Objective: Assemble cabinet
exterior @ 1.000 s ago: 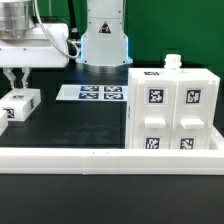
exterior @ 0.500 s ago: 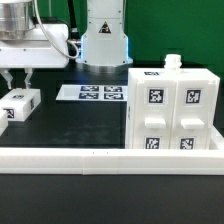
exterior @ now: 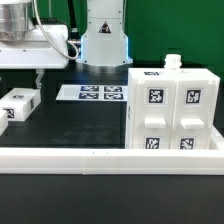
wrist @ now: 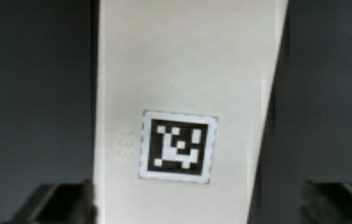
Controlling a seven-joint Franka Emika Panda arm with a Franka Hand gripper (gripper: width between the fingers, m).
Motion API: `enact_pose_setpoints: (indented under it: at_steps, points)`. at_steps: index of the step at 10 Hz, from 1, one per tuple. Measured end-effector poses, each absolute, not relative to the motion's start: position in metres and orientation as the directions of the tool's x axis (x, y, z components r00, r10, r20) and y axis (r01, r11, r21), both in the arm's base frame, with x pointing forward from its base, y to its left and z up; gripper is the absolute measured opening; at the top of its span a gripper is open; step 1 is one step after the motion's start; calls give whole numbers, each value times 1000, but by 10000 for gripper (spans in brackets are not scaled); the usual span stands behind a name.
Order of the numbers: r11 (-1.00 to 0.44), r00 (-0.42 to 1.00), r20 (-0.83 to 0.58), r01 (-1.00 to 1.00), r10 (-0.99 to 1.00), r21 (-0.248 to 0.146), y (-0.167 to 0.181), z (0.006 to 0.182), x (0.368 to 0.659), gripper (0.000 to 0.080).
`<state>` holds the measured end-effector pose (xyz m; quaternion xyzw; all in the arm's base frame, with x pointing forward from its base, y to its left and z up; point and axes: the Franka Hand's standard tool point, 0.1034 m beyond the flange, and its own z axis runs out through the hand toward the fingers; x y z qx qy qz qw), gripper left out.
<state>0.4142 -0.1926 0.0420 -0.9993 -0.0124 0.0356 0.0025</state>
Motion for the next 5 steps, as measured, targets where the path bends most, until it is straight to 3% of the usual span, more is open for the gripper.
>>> enact_pose_setpoints:
  at_steps: [1, 2, 5]
  points:
    - [-1000, 997, -74, 29, 29, -6, -193, 40, 413, 735]
    - [-1000, 997, -74, 31, 31, -6, -192, 40, 413, 781]
    - [-1000, 997, -72, 30, 30, -2, -194, 38, 413, 796]
